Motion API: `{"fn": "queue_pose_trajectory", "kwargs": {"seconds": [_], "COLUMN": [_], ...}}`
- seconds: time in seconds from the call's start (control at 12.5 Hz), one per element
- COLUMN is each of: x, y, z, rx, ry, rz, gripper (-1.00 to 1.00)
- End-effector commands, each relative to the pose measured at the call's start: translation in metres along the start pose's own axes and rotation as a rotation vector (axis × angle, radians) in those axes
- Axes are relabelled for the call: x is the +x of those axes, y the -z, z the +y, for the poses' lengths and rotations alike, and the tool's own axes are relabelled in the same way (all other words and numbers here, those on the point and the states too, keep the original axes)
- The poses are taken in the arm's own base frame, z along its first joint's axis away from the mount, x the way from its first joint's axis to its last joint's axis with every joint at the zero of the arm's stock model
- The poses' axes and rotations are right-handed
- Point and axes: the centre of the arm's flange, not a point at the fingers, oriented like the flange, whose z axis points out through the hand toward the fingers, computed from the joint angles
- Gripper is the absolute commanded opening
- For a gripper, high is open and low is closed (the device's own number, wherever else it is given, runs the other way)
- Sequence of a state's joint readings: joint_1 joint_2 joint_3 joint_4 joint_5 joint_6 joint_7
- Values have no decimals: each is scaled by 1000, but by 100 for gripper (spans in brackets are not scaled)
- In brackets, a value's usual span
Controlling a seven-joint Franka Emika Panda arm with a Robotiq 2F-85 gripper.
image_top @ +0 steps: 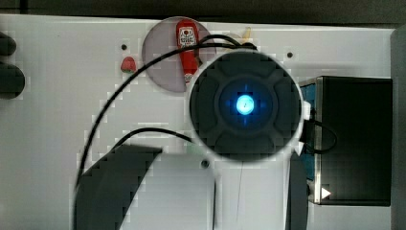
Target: Drag strainer left to right.
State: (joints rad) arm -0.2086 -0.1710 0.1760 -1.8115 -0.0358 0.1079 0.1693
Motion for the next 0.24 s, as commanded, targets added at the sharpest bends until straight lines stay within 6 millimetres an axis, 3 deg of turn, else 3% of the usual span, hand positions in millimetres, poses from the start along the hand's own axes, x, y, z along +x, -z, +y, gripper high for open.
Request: {"fn": "queue_pose_trajectory", "kwargs": {"seconds": [0.08, 0.24], "x": [11, 12], "y": [-8, -8], "z": [12, 13], "rx": [-31, -31], "ry": [50, 46], "rz": [-46, -46], "gripper": [100, 100]}}
